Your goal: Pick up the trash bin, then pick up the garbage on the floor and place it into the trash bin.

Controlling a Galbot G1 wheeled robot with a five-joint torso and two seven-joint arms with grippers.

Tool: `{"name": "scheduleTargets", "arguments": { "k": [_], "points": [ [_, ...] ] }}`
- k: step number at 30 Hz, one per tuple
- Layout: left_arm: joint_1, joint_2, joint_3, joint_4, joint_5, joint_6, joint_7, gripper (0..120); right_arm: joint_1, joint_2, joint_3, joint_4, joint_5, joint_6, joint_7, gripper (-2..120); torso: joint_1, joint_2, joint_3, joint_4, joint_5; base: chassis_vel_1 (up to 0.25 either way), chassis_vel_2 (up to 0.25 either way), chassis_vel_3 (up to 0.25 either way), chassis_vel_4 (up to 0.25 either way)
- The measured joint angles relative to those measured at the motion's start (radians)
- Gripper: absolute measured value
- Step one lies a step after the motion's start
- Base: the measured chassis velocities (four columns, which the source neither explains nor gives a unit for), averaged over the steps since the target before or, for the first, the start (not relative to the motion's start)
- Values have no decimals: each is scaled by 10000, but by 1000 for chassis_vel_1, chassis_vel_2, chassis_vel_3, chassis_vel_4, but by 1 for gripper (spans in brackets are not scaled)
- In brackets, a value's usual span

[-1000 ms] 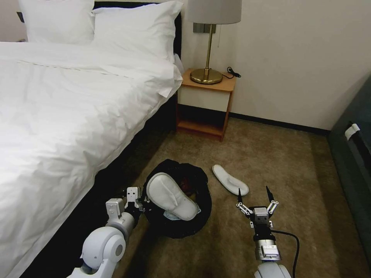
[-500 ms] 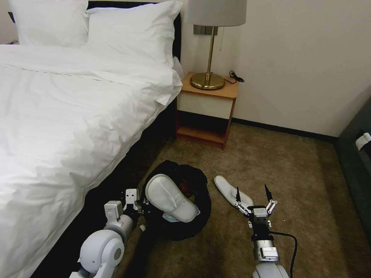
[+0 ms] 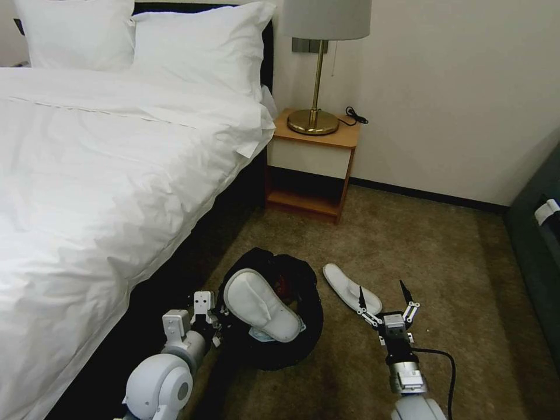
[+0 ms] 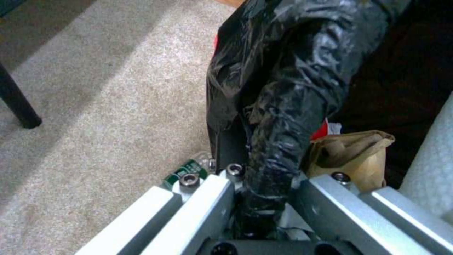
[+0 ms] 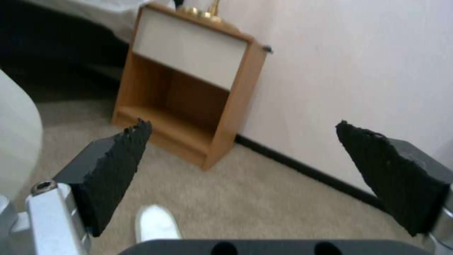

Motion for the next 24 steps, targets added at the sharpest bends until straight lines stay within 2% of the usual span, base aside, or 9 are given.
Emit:
{"name": "scheduleTargets", "arguments": {
  "k": [4, 7, 11, 19, 24],
  "points": [
    [-27, -107, -3, 69, 62, -27, 28, 0, 207, -206, -29, -224, 301, 183, -174, 100, 0, 0, 1, 1, 0, 0, 0, 0, 0],
    [-63, -180, -9, 134, 83, -58, 53, 0, 445, -121, -78, -622, 486, 789, -288, 100, 0, 0, 1, 1, 1, 0, 0, 0, 0],
    [-109, -144, -3, 234, 165, -100, 95, 0, 547, 142, -29, -955, -496, 1216, -392, 100, 0, 0, 2, 2, 1, 0, 0, 0, 0],
    [-201, -177, 26, 241, 176, -105, 100, 0, 492, 369, -25, -1167, -758, 1445, -418, 100, 0, 0, 1, 0, 1, 0, 0, 0, 0],
    [-166, -189, 29, 209, 214, -130, 101, 0, 377, 249, 40, -1137, -883, 1582, -418, 100, 1, 0, 1, 0, 0, 0, 0, 0, 0]
  ]
}}
